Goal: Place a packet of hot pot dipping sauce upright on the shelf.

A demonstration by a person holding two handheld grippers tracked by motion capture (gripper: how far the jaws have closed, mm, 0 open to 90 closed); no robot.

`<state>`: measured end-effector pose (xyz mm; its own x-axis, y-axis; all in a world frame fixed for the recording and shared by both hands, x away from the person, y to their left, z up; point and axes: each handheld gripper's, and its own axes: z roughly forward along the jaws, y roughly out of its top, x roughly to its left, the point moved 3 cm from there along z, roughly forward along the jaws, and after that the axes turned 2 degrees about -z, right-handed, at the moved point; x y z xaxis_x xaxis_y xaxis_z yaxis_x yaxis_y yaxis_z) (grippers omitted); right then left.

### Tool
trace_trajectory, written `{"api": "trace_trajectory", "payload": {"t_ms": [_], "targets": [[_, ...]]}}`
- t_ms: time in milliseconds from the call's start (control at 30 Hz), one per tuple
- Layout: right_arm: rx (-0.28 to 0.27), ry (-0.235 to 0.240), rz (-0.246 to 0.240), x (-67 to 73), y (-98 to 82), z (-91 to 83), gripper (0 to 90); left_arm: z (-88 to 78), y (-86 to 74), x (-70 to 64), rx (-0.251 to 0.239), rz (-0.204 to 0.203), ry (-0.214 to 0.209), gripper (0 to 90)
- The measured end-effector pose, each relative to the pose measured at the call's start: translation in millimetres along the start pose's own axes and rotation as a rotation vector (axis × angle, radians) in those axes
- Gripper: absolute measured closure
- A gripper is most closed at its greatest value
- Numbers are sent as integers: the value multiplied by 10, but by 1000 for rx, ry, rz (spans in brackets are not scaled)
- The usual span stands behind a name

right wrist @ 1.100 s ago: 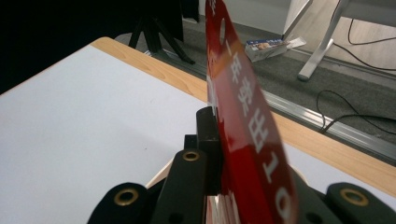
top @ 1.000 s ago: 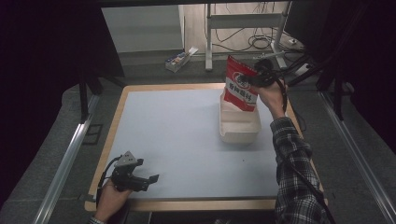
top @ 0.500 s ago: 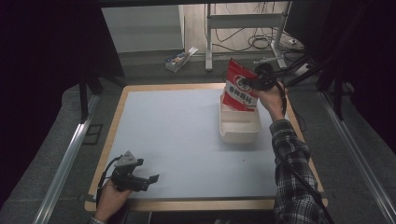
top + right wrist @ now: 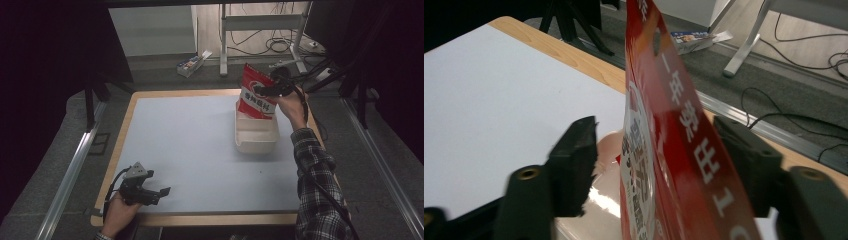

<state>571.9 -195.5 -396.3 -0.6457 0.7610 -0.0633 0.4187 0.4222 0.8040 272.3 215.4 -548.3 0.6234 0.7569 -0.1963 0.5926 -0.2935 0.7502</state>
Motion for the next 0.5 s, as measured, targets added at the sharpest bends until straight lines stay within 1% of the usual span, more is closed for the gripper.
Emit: {"api": "trace_trajectory", "payload": {"t_ms": [67, 100, 167, 267, 433, 500], "targets": [[0, 5, -2, 8, 3, -4, 248, 0, 0, 2, -1, -2, -1, 51], [0, 5, -2, 8, 3, -4, 248, 0, 0, 2, -1, -2, -1, 50], [-7, 11, -10, 18, 8, -17, 218, 0, 0, 1, -1, -2, -1, 51], [-13, 28, 0, 20, 18, -48, 165, 1, 0, -3, -2, -2, -2, 51], [-20, 35, 7, 22, 7, -83, 140, -2, 0, 0, -5, -5, -6, 51], [-19, 38, 6, 23, -16, -109, 130, -3, 1, 1, -5, 0, -6, 51]]}}
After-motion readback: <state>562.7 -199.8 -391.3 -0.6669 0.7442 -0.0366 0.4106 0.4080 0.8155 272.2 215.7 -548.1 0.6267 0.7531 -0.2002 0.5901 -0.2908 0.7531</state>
